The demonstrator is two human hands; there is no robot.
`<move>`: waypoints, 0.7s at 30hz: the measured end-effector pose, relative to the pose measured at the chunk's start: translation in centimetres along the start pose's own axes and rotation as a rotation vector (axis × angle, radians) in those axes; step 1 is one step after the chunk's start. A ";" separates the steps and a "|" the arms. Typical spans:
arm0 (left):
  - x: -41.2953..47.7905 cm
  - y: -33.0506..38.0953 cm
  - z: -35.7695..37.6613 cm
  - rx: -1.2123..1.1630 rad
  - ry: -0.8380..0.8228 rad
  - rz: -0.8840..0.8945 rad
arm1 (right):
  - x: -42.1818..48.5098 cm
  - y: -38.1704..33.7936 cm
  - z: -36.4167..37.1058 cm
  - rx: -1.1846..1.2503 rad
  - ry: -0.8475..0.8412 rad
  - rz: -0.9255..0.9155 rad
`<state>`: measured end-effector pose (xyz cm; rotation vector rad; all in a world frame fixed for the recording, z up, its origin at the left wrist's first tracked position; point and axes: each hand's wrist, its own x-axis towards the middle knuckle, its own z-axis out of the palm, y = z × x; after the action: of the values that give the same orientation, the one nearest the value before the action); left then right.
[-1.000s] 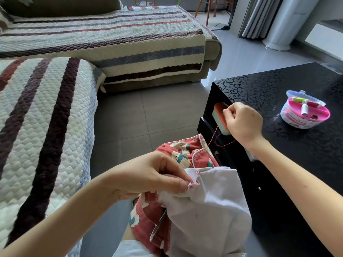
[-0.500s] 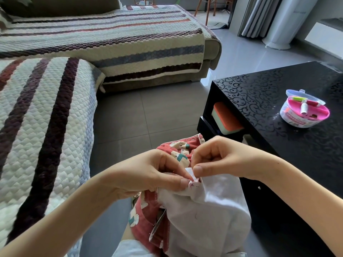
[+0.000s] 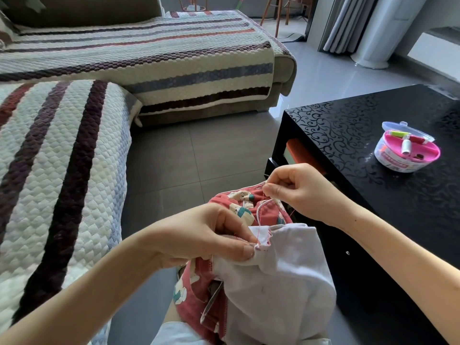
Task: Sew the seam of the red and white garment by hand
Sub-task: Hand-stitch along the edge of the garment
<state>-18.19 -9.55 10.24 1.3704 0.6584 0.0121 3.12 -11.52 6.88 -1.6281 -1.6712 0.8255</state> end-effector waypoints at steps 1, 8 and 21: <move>0.0 0.0 0.0 -0.019 0.005 0.002 | 0.0 0.1 0.0 -0.030 0.041 -0.016; -0.2 -0.2 -0.3 -0.073 0.064 0.039 | -2.8 -1.0 0.0 0.348 -0.187 -0.080; -0.5 -1.0 -0.7 -0.095 0.307 -0.027 | -4.6 -0.8 -0.4 0.466 -0.329 0.100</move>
<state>-19.28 -9.38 9.50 1.2789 0.9212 0.2327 3.01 -16.19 7.64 -1.3055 -1.4631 1.4739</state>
